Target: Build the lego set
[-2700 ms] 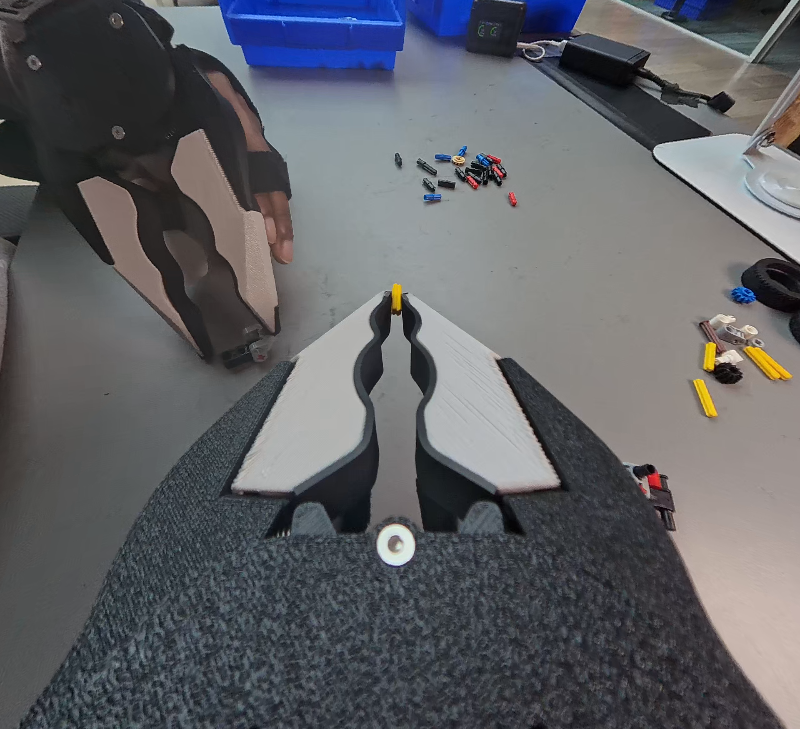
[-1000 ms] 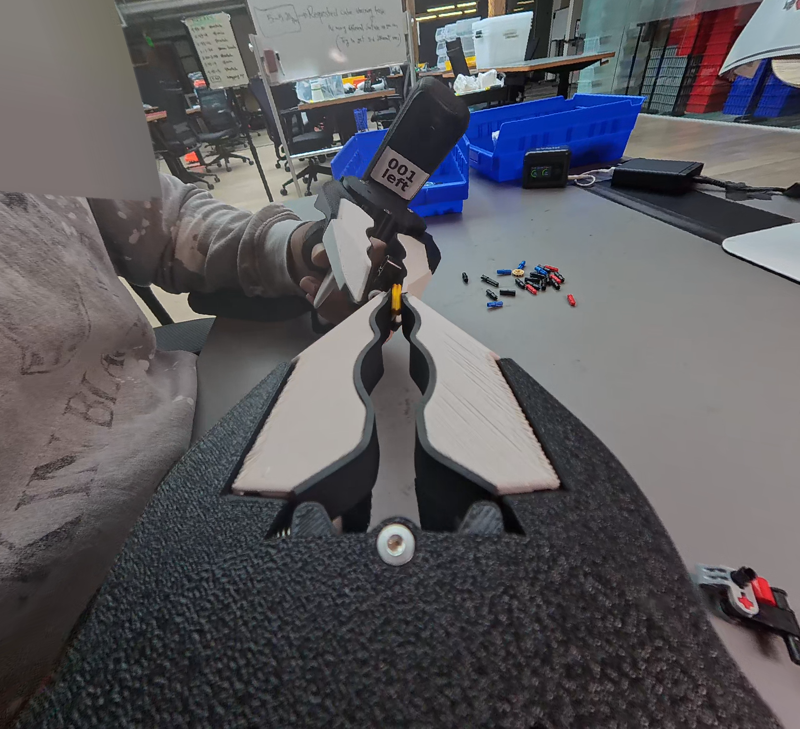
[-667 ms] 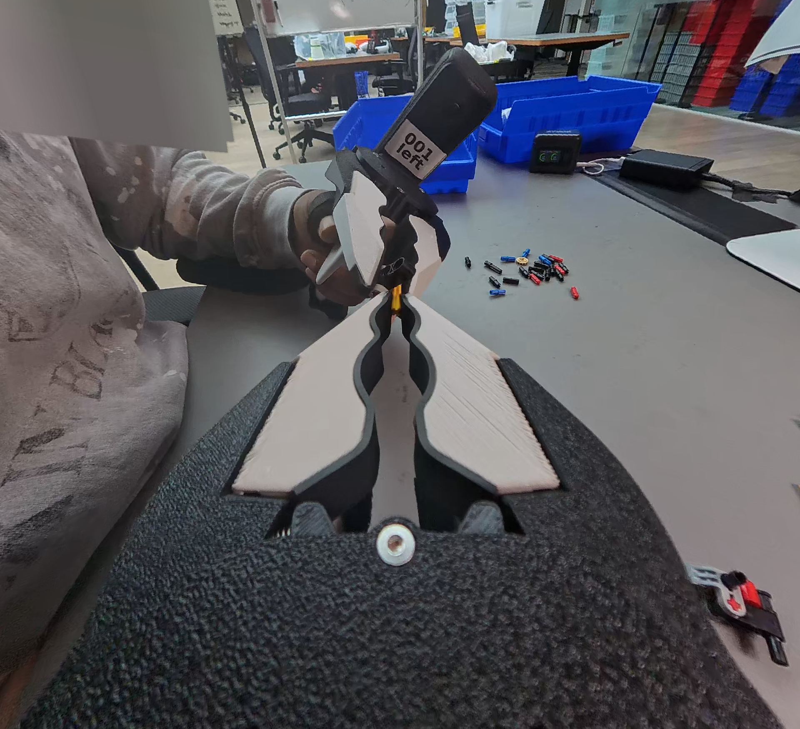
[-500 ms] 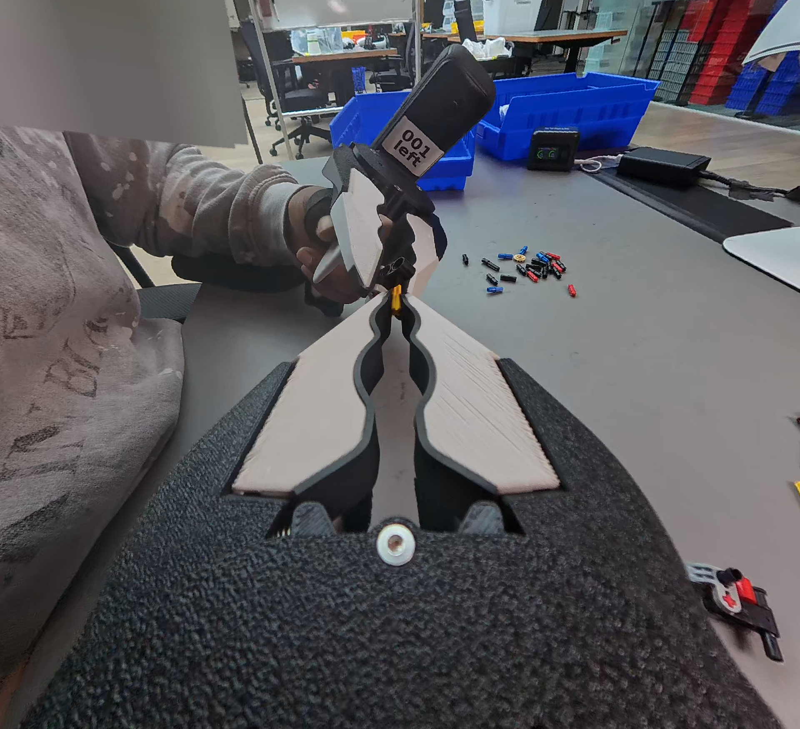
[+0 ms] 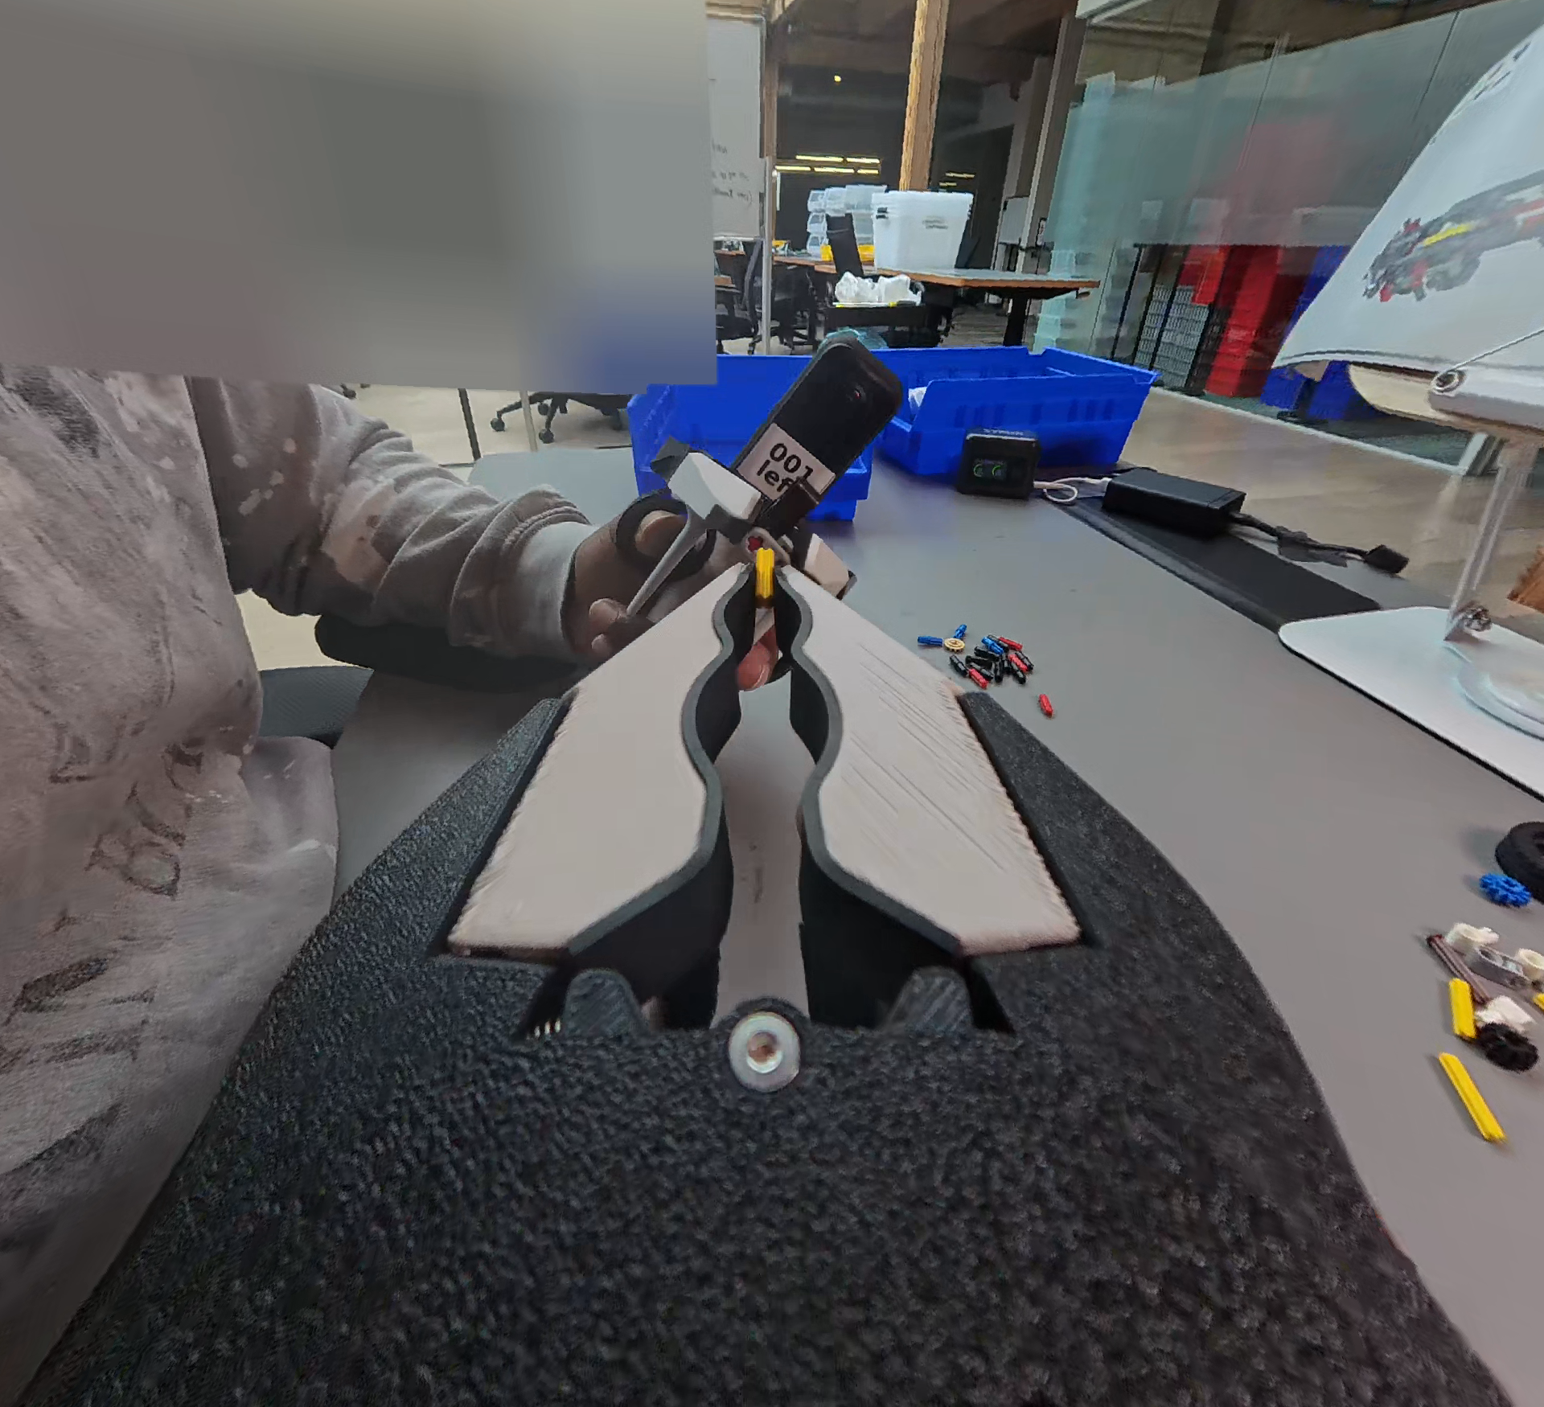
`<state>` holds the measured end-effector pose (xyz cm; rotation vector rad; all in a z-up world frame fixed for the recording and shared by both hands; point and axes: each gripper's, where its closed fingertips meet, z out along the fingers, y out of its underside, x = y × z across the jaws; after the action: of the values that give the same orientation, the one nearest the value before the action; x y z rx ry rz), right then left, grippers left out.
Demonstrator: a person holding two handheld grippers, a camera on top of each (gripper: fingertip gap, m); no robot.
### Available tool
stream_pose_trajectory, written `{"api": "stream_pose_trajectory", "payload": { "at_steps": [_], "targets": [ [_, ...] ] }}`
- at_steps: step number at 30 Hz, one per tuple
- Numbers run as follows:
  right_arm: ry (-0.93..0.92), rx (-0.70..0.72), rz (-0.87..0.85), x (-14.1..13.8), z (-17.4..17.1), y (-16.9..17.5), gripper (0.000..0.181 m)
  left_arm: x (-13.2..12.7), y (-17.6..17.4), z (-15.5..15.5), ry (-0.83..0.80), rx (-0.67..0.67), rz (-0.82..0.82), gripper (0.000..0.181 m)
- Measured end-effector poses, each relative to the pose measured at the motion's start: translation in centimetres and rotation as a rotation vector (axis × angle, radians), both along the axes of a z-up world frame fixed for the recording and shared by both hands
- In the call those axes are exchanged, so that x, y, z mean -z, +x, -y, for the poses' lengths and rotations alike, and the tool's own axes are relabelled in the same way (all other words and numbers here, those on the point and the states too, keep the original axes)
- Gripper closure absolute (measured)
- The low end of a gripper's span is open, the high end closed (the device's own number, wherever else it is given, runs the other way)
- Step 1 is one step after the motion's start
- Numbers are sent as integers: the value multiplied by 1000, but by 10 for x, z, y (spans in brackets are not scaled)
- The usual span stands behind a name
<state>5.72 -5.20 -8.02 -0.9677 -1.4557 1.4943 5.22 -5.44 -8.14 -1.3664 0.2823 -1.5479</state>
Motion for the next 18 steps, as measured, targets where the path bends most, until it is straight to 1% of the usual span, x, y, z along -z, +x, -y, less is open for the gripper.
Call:
{"api": "stream_pose_trajectory", "payload": {
  "at_steps": [4,7,18],
  "targets": [
    [14,7,-32,-10,8,1,179,-7,6,2,42,22,41,167],
    [37,17,-12,-5,6,2,179,-11,8,3,59,27,64,167],
    [34,-1,-5,-7,11,5,179,-8,12,7,160,2,-35,168]
  ]
}}
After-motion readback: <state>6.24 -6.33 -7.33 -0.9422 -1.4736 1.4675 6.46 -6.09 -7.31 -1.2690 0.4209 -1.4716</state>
